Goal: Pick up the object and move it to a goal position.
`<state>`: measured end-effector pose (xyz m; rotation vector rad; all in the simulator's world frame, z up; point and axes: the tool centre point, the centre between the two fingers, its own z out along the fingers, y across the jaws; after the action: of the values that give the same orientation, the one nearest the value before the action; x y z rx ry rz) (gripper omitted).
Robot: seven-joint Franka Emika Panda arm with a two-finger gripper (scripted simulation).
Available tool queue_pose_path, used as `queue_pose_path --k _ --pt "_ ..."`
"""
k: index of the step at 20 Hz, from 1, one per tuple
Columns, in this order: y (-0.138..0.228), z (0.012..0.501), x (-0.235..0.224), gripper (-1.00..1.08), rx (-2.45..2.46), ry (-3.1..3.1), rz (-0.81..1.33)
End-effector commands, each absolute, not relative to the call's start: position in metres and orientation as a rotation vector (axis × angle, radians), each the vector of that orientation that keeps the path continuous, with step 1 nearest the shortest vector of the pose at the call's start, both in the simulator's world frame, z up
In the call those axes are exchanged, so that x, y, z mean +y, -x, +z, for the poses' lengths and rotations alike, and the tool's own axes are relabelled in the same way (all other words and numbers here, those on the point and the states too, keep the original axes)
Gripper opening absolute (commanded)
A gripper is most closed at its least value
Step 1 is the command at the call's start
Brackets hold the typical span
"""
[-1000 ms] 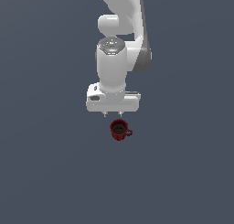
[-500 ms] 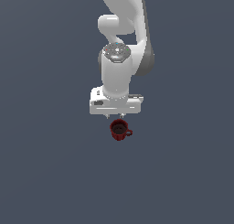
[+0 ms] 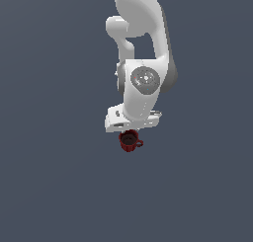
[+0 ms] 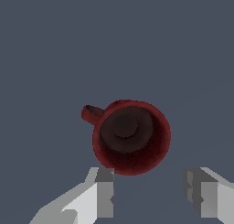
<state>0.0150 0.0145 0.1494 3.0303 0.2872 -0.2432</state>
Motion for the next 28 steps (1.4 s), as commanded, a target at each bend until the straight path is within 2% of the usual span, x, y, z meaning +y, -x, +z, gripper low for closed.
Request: queue_pose_path --k 1,15,28 --pt "-0.015 0.141 0.022 0.28 0.346 -2.996 -0.321" --pt "-0.008 0.106 0.049 0.28 0.574 -2.778 -0.676" --pt "-0.005 0.099 0.054 0.28 0.615 -2.716 -0.755"
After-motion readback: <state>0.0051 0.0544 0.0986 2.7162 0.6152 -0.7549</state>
